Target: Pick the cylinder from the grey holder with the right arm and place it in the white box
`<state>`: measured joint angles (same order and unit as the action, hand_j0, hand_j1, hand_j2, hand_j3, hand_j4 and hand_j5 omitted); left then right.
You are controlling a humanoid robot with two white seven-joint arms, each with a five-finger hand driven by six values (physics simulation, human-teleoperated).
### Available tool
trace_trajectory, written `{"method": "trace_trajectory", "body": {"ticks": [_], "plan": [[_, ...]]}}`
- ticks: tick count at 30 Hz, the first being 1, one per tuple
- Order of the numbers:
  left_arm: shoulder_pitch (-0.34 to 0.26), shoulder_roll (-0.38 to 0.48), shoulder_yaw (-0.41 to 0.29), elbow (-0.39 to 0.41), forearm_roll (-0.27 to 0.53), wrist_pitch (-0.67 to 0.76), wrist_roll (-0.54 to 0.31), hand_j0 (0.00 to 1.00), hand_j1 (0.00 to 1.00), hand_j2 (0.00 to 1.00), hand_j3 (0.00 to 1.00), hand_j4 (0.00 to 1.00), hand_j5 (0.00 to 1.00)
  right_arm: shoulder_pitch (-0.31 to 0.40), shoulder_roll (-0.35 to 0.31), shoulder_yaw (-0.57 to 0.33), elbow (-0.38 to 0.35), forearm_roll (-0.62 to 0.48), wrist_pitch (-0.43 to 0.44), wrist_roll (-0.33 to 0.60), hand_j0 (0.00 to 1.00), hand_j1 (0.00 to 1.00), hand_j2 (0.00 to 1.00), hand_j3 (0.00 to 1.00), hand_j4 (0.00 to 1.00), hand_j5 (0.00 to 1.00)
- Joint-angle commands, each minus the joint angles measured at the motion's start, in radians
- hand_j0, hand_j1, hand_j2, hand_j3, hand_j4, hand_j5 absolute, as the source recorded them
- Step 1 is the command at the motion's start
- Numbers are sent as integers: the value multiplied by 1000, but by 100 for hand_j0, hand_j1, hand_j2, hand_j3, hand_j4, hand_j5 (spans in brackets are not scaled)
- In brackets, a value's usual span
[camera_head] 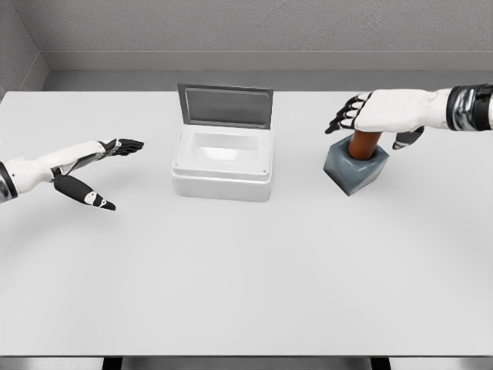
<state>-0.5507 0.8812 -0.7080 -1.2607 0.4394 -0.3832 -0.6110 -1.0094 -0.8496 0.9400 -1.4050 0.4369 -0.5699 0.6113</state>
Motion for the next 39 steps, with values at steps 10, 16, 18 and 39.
{"method": "trace_trajectory", "body": {"ticks": [10,16,18,39], "plan": [[-2,1,1,1,7,1,0,100,100,100,100,100,100,-3,0,0,4,-3,-33,0,36,36,36,36,36,36],[-2,1,1,1,7,1,0,100,100,100,100,100,100,-12,-3,-6,4,-3,-41,0,27,27,27,27,27,27],[-3,2,1,0,7,1,0,100,100,100,100,100,100,-21,-5,-10,3,-4,-41,0,26,26,26,26,26,26],[-6,30,4,-2,18,-2,0,100,100,100,100,100,100,-140,245,9,-86,-7,-41,0,25,25,25,25,25,25]]}}
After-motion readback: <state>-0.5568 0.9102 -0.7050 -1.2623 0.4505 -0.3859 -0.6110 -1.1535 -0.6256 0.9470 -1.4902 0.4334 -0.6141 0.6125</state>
